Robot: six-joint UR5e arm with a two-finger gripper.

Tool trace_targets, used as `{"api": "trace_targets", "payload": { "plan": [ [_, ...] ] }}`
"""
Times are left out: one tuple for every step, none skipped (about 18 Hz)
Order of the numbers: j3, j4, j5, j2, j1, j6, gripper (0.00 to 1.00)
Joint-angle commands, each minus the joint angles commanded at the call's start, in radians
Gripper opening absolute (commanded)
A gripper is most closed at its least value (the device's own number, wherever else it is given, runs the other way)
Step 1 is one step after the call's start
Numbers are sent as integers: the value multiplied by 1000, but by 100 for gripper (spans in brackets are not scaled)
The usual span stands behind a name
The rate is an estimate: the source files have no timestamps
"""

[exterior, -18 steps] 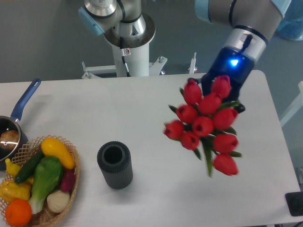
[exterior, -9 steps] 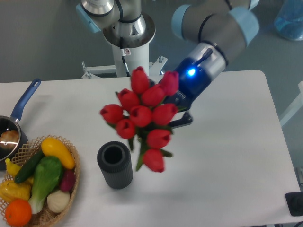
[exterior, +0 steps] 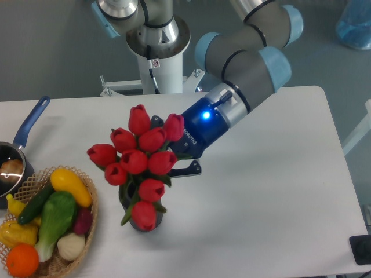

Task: Insert the flowers into the vase
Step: 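Lower the tulip stems down into the black vase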

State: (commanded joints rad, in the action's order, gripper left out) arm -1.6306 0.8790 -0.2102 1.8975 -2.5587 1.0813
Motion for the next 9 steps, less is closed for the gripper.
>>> {"api": "trace_targets", "payload": {
  "plan": [
    [-3,-2,0,5,0,12,0],
    [-11,-3,0,9,0,17,0],
    [-12,-3,0,14,2,19,0],
    [-12,-3,0,23,2,25,0],
    [-14,-3,0,28,2,31,0],
    [-23,-3,0,32,2,34,0],
    [-32,-3,0,32,2,38,1],
    [-44,-5,0,34,2,52,2],
    [-60,-3,0,40,0,77,4]
  ]
}}
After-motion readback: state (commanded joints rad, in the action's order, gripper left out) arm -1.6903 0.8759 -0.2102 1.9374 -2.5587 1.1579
